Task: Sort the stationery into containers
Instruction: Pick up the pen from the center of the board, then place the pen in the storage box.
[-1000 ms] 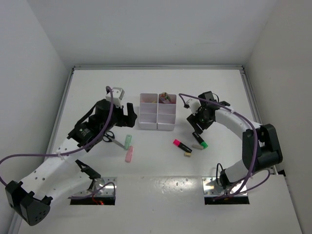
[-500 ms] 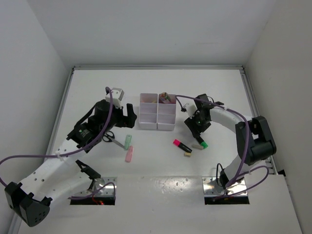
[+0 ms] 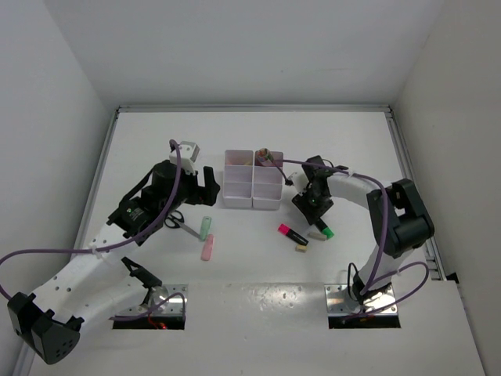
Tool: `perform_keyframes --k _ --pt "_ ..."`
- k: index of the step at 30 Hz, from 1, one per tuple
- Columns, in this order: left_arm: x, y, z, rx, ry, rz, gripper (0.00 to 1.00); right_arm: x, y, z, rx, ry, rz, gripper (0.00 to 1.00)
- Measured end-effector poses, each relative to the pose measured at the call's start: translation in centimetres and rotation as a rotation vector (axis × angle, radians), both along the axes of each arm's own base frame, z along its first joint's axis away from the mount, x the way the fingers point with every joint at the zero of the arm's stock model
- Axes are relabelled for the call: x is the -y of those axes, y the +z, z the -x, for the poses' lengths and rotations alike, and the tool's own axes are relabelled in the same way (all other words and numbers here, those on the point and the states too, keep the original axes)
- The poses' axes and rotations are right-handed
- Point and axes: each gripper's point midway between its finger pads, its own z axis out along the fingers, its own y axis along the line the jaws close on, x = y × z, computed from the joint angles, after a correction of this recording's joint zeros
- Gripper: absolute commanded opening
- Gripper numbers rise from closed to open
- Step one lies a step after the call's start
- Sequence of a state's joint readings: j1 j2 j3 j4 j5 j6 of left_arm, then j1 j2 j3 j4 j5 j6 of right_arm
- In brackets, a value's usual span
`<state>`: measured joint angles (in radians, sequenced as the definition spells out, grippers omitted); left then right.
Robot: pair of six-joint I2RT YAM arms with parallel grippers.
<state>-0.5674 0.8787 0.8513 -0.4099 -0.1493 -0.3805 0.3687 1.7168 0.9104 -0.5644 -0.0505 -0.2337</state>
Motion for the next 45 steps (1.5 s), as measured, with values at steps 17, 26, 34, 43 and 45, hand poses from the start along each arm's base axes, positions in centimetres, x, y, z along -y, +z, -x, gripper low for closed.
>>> perform_keyframes --k 17,26,34,43,45 --pt "0.0 0.0 0.0 0.000 0.000 0.000 0.94 0.0 -0.1 0.0 0.003 -0.022 0.013 0.13" --pt "0.1 0.0 0.0 -0.001 -0.003 0.002 0.94 0.3 2.5 -1.1 0.099 -0.041 -0.011 0.00" --pt "0.2 -0.2 0.1 -0.001 -0.012 0.003 0.94 -1.7 10.6 -3.8 0.350 0.021 -0.161 0.00" --pt "0.3 -0.4 0.0 0.002 -0.015 0.003 0.94 -8.6 21.9 -10.3 0.626 0.115 -0.462 0.00" --pt "0.3 -0.5 -0.1 -0.001 -0.014 -0.001 0.94 -10.3 23.7 -11.0 0.679 0.140 -0.549 0.00"
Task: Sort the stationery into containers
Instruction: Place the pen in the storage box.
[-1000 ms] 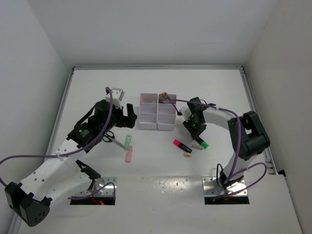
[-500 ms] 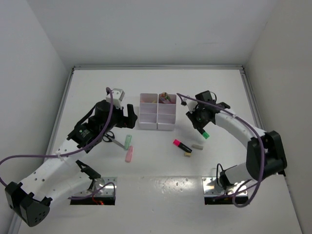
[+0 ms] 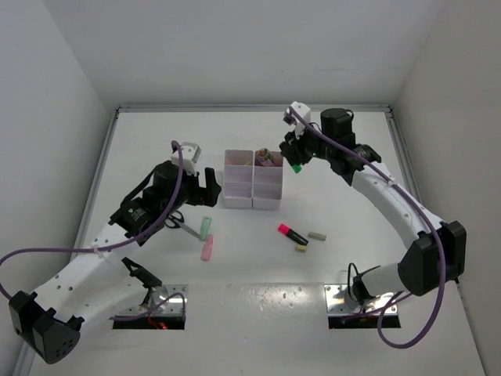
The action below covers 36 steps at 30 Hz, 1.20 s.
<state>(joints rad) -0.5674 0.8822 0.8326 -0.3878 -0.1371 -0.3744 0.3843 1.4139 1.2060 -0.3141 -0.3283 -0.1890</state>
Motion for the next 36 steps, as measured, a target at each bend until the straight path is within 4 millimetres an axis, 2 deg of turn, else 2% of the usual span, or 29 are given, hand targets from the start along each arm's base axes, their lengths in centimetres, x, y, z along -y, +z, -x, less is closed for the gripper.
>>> perform_keyframes --k 3,6,10,15,17,25,36 --pt "-0.1 0.0 -0.1 0.003 0.008 -0.003 0.94 -2.5 0.9 0.1 0.066 0.097 -0.109 0.00" --pt "-0.3 0.0 -0.2 0.006 0.018 -0.007 0.94 -4.2 0.1 1.4 0.077 0.209 -0.174 0.00" --pt "-0.4 0.1 -0.3 0.011 0.027 -0.009 0.94 -5.9 -0.2 3.0 0.118 0.372 -0.225 0.00" --pt "-0.6 0.0 -0.5 0.013 0.040 -0.014 0.94 -6.9 0.2 3.6 0.211 0.507 -0.230 0.00" --pt "-0.6 0.0 -0.6 0.012 0.041 -0.016 0.94 -7.3 -0.4 3.6 0.235 0.558 -0.217 0.00" --pt "-0.6 0.0 -0.6 0.014 0.043 -0.015 0.94 -7.7 -5.7 3.0 0.219 0.655 -0.138 0.00" --pt "-0.5 0.1 -0.6 0.016 0.041 -0.013 0.94 -7.6 -7.0 1.4 0.284 0.654 -0.073 0.00"
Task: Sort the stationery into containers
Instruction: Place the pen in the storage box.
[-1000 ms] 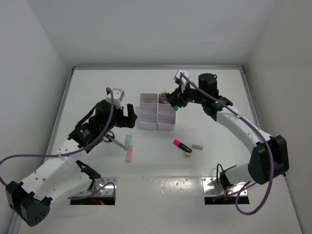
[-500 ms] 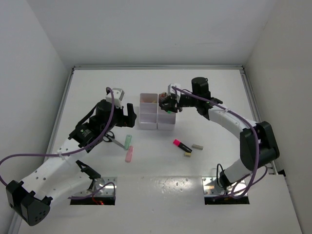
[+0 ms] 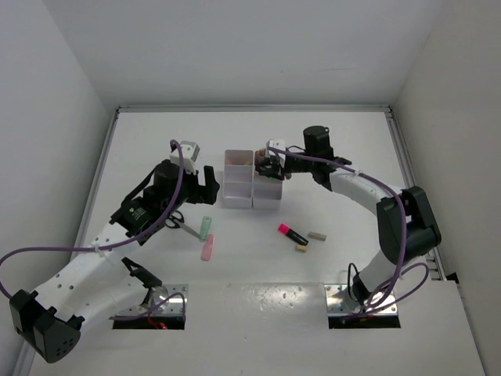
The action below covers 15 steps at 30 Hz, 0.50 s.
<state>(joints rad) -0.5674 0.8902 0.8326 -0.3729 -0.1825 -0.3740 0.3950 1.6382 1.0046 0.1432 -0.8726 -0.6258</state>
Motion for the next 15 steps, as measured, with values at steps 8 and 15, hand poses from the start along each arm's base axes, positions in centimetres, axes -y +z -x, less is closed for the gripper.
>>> perform_keyframes --k 8,15 --pt "0.0 0.0 0.0 0.000 -0.002 0.001 0.94 0.6 -0.7 -1.4 0.072 -0.046 0.039 0.12" --pt "0.0 0.0 0.0 0.000 -0.002 0.001 0.94 0.9 -1.2 -1.5 0.083 -0.057 0.061 0.33"
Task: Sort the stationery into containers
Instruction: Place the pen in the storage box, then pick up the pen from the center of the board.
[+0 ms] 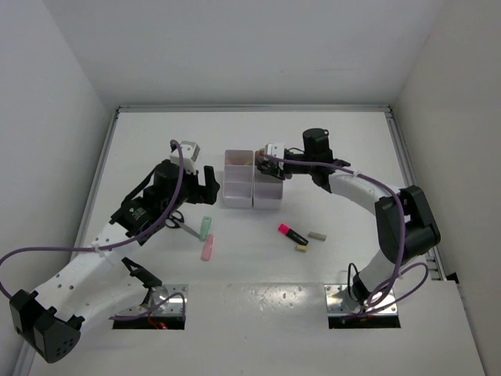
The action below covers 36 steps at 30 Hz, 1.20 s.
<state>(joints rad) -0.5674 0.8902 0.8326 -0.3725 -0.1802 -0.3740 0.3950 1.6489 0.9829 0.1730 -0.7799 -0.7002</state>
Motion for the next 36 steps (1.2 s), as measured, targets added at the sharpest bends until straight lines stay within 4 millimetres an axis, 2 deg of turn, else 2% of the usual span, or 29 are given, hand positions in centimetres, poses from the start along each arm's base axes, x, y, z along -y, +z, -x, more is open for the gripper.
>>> perform_keyframes --k 3,12,14,15,16,17,19,21,22,23,24,25,26,27,28,29,31,33,36 --pt "0.0 0.0 0.0 0.000 0.000 0.000 0.94 0.2 -0.5 0.1 0.000 -0.004 0.014 0.37" --pt "0.0 0.0 0.0 -0.001 -0.002 0.001 0.94 0.6 -1.5 0.4 -0.010 -0.011 0.041 0.40" --pt "0.1 0.0 0.0 -0.001 -0.004 0.001 0.94 0.7 -1.5 0.4 -0.018 -0.015 0.042 0.35" --pt "0.1 0.0 0.0 -0.001 -0.005 0.002 0.94 0.8 -1.5 0.6 -0.032 -0.020 0.040 0.28" --pt "0.1 0.0 0.1 -0.002 -0.008 0.003 0.92 0.8 -1.2 0.8 -0.044 -0.026 0.035 0.16" --pt "0.2 0.0 0.1 -0.003 -0.012 0.005 0.89 0.9 -0.9 1.1 -0.069 -0.039 0.028 0.00" --pt "0.4 0.0 0.2 -0.005 -0.023 0.009 0.65 1.3 0.5 2.0 -0.147 -0.092 0.002 0.00" --pt "0.6 0.0 0.3 -0.007 -0.034 0.013 0.39 1.8 2.8 2.4 -0.222 -0.160 -0.020 0.00" --pt "0.7 0.0 0.3 -0.008 -0.042 0.013 0.17 2.1 4.3 2.5 -0.250 -0.193 -0.034 0.24" --pt "0.8 0.0 0.4 -0.009 -0.048 0.017 0.11 2.3 5.6 2.6 -0.276 -0.220 -0.046 0.38" --pt "0.9 0.0 0.5 -0.009 -0.058 0.015 0.08 2.6 6.8 2.9 -0.301 -0.244 -0.046 0.45" --pt "1.0 0.0 0.5 -0.008 -0.069 0.015 0.10 3.0 7.7 3.2 -0.319 -0.260 -0.037 0.49" --pt "1.2 0.0 0.6 -0.007 -0.081 0.014 0.18 3.4 8.1 3.7 -0.338 -0.274 -0.020 0.59" --pt "1.3 0.0 0.7 -0.006 -0.092 0.012 0.31 3.9 7.9 4.2 -0.367 -0.289 0.002 0.64" --pt "1.4 0.0 0.7 -0.006 -0.101 0.013 0.62 4.4 7.3 4.8 -0.394 -0.308 0.036 0.72" --pt "1.6 0.1 0.8 -0.006 -0.112 0.013 0.72 5.2 5.9 5.9 -0.434 -0.331 0.081 0.80" --pt "1.8 0.1 0.9 -0.008 -0.123 0.021 0.83 6.7 2.5 8.9 -0.507 -0.361 0.176 0.80" --pt "1.9 0.1 1.0 -0.011 -0.129 0.027 0.83 8.4 -0.8 12.6 -0.596 -0.385 0.287 0.77" --pt "1.9 0.2 1.1 -0.009 -0.132 0.030 0.85 9.5 -3.4 15.5 -0.673 -0.399 0.388 0.70"
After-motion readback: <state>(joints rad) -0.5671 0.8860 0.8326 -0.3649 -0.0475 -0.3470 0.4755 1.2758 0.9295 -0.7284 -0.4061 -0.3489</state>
